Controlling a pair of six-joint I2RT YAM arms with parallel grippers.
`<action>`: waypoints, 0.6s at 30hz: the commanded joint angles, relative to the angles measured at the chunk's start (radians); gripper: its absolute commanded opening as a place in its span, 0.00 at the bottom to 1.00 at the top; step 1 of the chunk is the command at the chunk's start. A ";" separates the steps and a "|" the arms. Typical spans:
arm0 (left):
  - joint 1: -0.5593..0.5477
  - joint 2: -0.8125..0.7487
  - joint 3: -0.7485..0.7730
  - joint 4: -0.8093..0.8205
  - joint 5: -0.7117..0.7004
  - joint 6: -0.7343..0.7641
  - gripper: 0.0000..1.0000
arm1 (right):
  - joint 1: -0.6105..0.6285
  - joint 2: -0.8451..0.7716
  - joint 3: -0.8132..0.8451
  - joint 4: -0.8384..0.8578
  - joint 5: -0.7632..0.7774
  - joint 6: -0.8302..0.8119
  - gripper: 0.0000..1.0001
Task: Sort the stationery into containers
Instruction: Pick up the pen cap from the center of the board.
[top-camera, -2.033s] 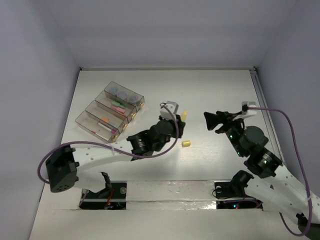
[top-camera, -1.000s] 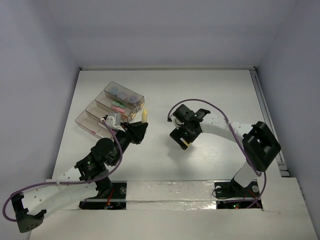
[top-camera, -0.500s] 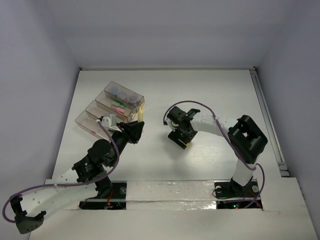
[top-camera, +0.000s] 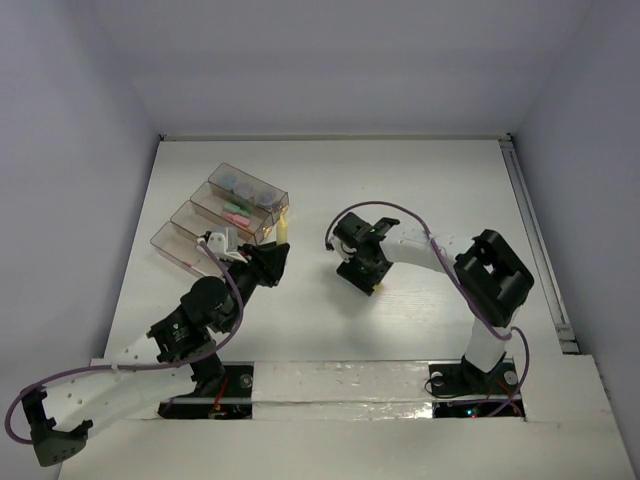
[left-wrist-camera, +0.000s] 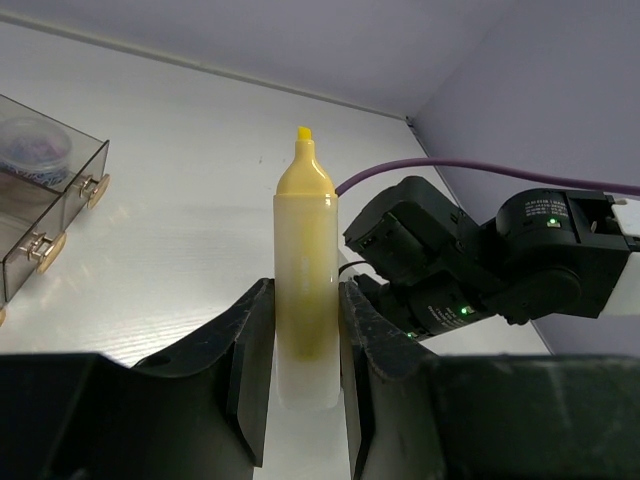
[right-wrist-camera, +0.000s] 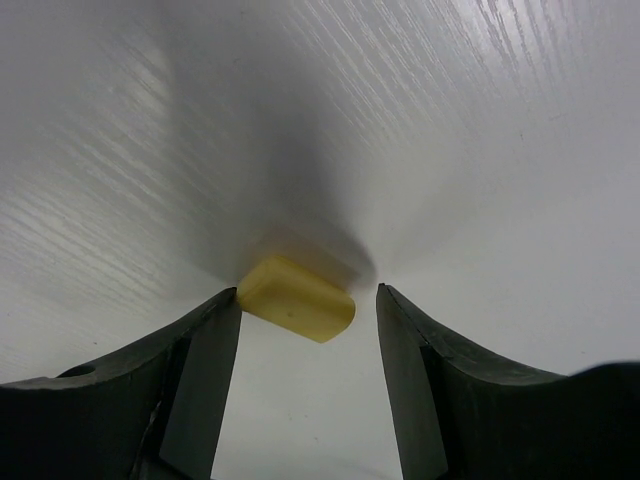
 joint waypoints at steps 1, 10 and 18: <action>0.003 0.012 0.046 0.026 -0.003 0.015 0.00 | 0.004 0.020 0.033 0.047 0.013 -0.018 0.63; 0.003 0.025 0.050 0.023 -0.003 0.015 0.00 | 0.004 0.020 0.035 0.066 -0.004 -0.014 0.38; 0.003 0.032 0.055 0.019 0.017 0.009 0.00 | 0.004 -0.052 -0.035 0.135 -0.005 0.069 0.25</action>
